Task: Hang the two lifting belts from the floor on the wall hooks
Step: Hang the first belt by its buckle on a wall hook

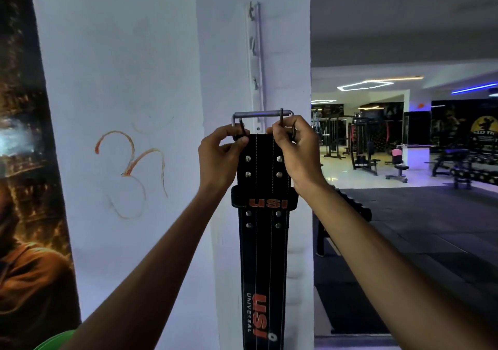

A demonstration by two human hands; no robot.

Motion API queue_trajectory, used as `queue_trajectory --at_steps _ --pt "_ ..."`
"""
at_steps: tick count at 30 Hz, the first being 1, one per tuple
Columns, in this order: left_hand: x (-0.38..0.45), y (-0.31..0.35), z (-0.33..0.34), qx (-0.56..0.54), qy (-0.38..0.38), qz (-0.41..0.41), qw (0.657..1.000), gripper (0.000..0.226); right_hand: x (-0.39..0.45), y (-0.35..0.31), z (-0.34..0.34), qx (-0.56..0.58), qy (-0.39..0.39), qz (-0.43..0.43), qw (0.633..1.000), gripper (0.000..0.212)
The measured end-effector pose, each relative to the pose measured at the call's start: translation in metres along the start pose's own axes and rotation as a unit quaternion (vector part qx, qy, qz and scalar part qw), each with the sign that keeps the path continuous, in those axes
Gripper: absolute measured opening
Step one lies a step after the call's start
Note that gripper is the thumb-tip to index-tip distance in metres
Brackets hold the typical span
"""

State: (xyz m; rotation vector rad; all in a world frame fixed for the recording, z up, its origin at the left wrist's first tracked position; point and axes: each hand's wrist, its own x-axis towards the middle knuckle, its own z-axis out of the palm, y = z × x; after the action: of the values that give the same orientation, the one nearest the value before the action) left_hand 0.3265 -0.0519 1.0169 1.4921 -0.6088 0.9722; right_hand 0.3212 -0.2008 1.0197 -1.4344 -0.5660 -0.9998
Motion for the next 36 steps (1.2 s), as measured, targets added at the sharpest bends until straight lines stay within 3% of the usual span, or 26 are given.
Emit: queue_trajectory --at_steps 19,24,29,36 --pt "0.045 -0.036 0.027 0.001 0.061 -0.06 0.996 0.014 0.062 0.044 0.025 0.007 0.005 0.058 0.998 0.001" --pt "0.04 -0.041 0.028 0.015 0.081 -0.066 0.994 0.022 0.059 0.055 0.026 0.026 0.017 0.06 0.998 0.021" --pt "0.035 -0.05 0.029 -0.017 0.097 -0.119 0.988 0.039 0.056 0.069 0.034 0.067 0.058 0.139 0.986 0.034" --pt "0.037 -0.046 0.032 -0.013 0.118 -0.161 0.98 0.02 0.059 0.069 0.035 0.048 0.08 0.155 0.983 0.023"
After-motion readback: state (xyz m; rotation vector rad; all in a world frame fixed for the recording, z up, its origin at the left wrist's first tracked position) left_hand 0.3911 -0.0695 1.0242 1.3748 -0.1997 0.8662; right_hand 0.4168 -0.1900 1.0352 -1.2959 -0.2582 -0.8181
